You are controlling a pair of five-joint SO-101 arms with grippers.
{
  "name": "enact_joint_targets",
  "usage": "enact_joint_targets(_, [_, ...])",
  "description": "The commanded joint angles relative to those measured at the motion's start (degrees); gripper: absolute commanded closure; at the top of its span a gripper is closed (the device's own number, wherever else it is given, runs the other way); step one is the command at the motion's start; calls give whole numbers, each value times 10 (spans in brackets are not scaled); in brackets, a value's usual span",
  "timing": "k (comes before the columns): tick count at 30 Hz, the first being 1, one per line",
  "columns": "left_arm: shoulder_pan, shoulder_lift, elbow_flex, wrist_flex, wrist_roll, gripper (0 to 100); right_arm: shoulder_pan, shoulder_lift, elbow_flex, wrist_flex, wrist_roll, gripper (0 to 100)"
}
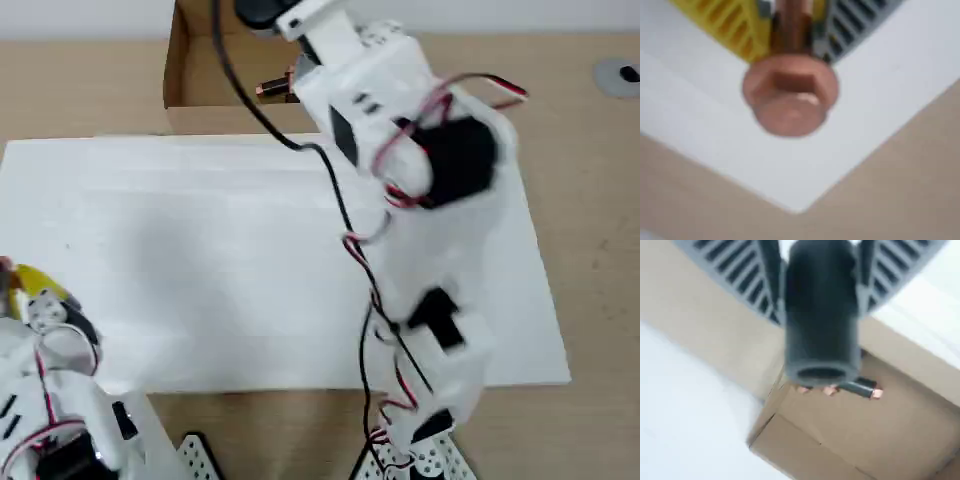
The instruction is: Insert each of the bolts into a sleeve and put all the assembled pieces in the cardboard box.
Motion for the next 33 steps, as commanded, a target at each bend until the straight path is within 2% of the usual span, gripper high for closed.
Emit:
enact_joint_targets(1, [67, -25, 6, -8, 2, 996, -24, -159, 163, 7, -62, 988])
enact_joint_targets(4, [99, -18, 22, -43, 2, 996, -50, -271, 320, 6, -71, 988])
enact_joint_targets(11, [134, -16, 69, -179, 2, 996, -118, -508, 623, -3, -74, 988])
enact_joint_targets(18, [246, -15, 93, -199, 2, 996, -130, -705, 933, -92, -71, 988])
enact_joint_targets(21, [295, -15, 95, -199, 2, 996, -130, -787, 1068, -164, -70, 988])
enact_joint_targets(25, [342, -15, 93, -200, 2, 996, -143, -884, 1234, -324, -73, 988])
enact_joint_targets(29, [367, -15, 90, -199, 2, 996, -204, -952, 1384, -485, -75, 988])
enact_joint_targets(33, [369, -17, 89, -201, 3, 996, -270, -983, 1491, -593, -84, 988])
